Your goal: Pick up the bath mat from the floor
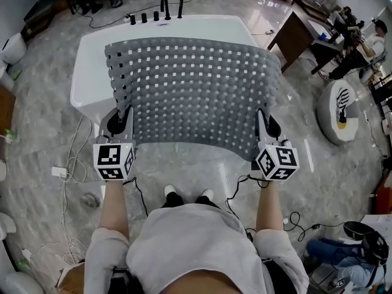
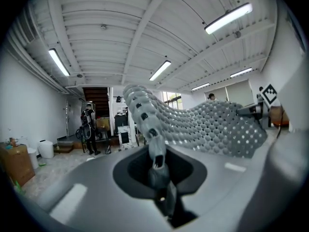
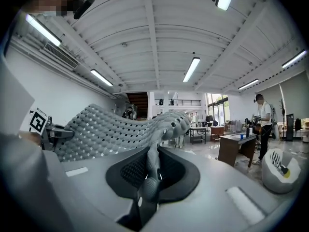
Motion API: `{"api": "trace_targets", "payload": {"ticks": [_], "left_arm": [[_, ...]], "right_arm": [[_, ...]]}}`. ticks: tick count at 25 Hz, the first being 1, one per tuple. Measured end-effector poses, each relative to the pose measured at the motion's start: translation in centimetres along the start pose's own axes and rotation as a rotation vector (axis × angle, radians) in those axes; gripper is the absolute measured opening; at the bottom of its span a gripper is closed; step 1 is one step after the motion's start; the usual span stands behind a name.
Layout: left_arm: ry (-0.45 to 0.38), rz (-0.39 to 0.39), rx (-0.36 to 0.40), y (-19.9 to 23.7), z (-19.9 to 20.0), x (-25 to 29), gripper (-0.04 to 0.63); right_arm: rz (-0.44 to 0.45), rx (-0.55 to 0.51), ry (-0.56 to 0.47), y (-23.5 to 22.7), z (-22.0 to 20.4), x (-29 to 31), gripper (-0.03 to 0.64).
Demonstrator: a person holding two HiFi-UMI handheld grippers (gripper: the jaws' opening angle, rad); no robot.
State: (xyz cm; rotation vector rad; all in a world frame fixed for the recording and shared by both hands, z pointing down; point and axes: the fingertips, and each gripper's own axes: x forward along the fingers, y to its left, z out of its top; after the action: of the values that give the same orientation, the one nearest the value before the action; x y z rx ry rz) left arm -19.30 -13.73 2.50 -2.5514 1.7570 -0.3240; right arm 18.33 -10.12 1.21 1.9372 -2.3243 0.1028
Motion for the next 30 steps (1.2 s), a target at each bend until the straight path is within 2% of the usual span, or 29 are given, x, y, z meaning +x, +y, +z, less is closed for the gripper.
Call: {"api": "trace_targets", "payload": {"ticks": [19, 30], "left_arm": [[-0.092, 0.094, 0.009, -2.1, 3.8, -2.0, 0.041], [-0.109, 0.099, 0.022, -2.6, 3.4, -3.0, 0.041]], "right_arm": [[0.053, -0.014, -0.093, -1.6, 3.2, -0.7, 0.041], [0.058, -0.022, -0.113, -1.1, 2.5, -1.2, 0.049]]}}
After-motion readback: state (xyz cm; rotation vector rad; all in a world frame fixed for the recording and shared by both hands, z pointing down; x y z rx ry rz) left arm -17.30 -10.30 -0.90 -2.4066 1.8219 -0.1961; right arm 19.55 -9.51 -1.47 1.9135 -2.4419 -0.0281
